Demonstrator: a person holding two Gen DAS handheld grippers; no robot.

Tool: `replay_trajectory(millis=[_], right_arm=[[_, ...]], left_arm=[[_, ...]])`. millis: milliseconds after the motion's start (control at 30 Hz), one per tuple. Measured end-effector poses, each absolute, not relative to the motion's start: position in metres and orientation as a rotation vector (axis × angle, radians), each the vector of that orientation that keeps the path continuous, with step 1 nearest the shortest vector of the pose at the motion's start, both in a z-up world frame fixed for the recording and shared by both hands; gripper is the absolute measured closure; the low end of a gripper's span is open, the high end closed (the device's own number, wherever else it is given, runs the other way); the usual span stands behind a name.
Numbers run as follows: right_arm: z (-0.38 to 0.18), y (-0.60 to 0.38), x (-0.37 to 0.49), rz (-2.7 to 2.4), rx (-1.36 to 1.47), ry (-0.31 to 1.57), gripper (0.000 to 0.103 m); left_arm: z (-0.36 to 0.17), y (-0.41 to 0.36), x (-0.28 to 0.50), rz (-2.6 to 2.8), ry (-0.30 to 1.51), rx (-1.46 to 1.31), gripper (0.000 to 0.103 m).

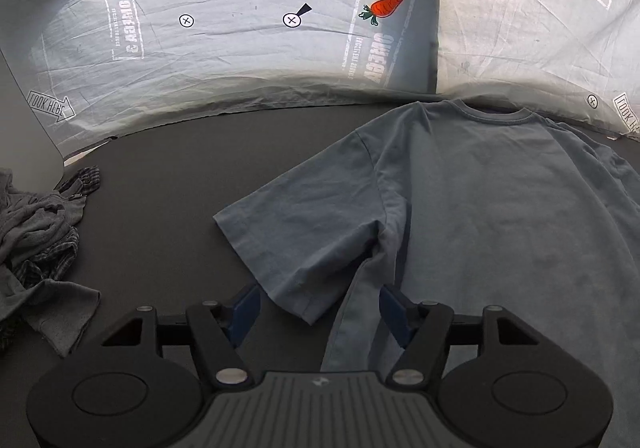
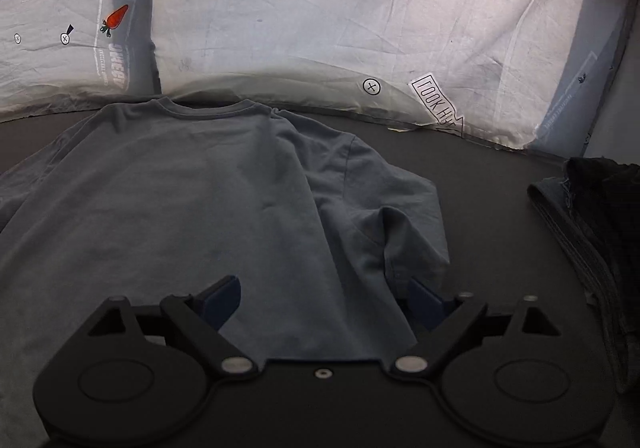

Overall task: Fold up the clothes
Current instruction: 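Lift the collar with both tools and lay the T-shirt flat, then release, then grasp the T-shirt hem with the left tool while the right tool grasps the hem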

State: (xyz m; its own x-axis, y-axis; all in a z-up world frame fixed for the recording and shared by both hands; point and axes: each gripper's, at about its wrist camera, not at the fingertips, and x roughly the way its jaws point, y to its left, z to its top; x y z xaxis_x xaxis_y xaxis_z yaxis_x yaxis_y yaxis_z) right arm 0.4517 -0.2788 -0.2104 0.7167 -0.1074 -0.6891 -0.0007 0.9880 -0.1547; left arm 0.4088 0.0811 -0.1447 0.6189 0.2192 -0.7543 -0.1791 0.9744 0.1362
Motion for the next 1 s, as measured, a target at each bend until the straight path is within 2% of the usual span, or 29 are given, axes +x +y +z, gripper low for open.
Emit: replay_trajectory(millis=[133, 300, 400, 433, 467, 500, 533, 567, 633, 733, 867, 1000], right_arm=[[-0.217, -0.317, 0.366, -0.142, -0.173, 0.825, 0.012], [-0.219, -0.369, 0.312, -0.244, -0.072, 0.910, 0.012], [-0.224, -0.385, 0.294, -0.241, 0.025, 0.943, 0.024], [-0.227, -0.387, 0.291, -0.222, 0.057, 0.955, 0.038], [-0.230, -0.387, 0.288, -0.201, 0.082, 0.971, 0.060], [-0.232, -0.387, 0.285, -0.186, 0.100, 0.983, 0.070], [-0.233, -0.384, 0.283, -0.192, 0.087, 0.978, 0.079], [-0.232, -0.381, 0.280, -0.191, 0.075, 0.968, 0.098], [-0.225, -0.381, 0.274, -0.174, 0.090, 0.952, 0.102], [-0.205, -0.395, 0.263, -0.169, 0.168, 0.928, 0.103], [-0.212, -0.383, 0.259, -0.197, 0.041, 1.021, 0.102], [-0.222, -0.373, 0.258, -0.241, 0.025, 1.042, 0.100]], left_arm=[[-0.168, 0.085, 0.333, 0.262, 0.975, 0.029, 0.035], [-0.191, 0.096, 0.256, 0.261, 1.064, -0.125, 0.034], [-0.199, 0.094, 0.231, 0.268, 1.055, -0.191, 0.035], [-0.199, 0.091, 0.228, 0.269, 1.045, -0.194, 0.039], [-0.200, 0.088, 0.226, 0.271, 1.036, -0.197, 0.045], [-0.200, 0.086, 0.224, 0.274, 1.028, -0.198, 0.063], [-0.200, 0.084, 0.223, 0.279, 1.027, -0.197, 0.088], [-0.198, 0.082, 0.223, 0.289, 1.022, -0.200, 0.093], [-0.194, 0.079, 0.221, 0.308, 1.011, -0.205, 0.094], [-0.179, 0.079, 0.212, 0.343, 0.972, -0.216, 0.094], [-0.187, 0.080, 0.212, 0.345, 1.024, -0.222, 0.093], [-0.193, 0.081, 0.213, 0.353, 1.046, -0.228, 0.084]])
